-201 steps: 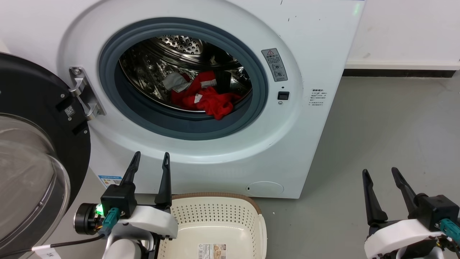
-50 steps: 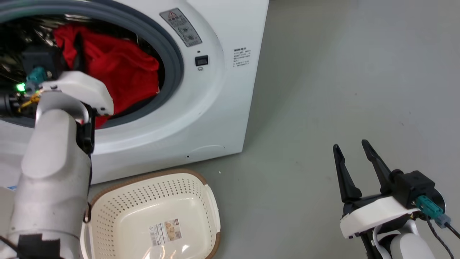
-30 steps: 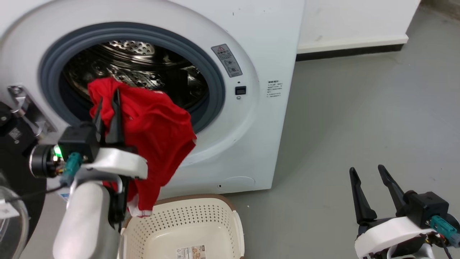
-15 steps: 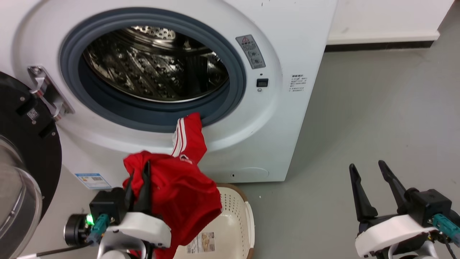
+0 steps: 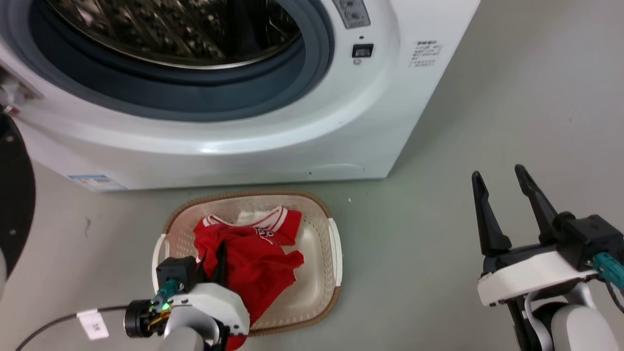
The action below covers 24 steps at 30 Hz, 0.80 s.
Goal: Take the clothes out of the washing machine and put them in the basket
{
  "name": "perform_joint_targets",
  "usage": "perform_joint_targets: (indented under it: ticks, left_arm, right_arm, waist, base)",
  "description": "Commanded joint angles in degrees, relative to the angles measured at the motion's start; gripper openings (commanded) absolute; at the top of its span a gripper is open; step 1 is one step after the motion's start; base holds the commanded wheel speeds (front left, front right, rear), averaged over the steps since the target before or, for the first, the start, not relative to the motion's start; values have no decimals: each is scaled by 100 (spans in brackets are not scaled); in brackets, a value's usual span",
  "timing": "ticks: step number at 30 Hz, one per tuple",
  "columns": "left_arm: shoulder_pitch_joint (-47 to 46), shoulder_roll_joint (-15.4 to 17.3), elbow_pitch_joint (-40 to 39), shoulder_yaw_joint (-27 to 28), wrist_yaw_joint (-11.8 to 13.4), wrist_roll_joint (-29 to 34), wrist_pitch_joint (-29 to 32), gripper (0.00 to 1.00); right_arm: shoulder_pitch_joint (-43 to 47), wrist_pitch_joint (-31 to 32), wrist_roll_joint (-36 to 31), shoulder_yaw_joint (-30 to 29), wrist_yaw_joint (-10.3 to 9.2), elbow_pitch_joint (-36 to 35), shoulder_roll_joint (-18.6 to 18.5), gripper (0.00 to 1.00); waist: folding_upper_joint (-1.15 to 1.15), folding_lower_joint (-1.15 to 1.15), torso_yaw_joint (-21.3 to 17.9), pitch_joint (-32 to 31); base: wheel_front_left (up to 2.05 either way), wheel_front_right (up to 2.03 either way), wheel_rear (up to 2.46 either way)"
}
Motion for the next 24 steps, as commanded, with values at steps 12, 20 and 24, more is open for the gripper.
perform_joint_targets:
  ticks: [12, 20, 24]
  left_arm:
    - [-1784, 69, 1921, 230, -117, 153, -185, 0]
    - [-2554, 135, 2830, 305, -185, 303, -177, 0]
    - [-2718, 132, 3376, 323, -248, 273, -176, 0]
  right_arm:
    - [-703, -98, -49, 224, -4, -119, 14, 100]
    - [-972, -203, -9, 372, -4, -91, 14, 100]
    - [-1063, -258, 26, 417, -4, -26, 14, 100]
  waist:
    - [0, -1, -480, 1787]
    - [0, -1, -659, 2441]
    - [0, -1, -706, 2599]
  base:
    - [0, 0, 0]
    - [0, 0, 0]
    - [0, 0, 0]
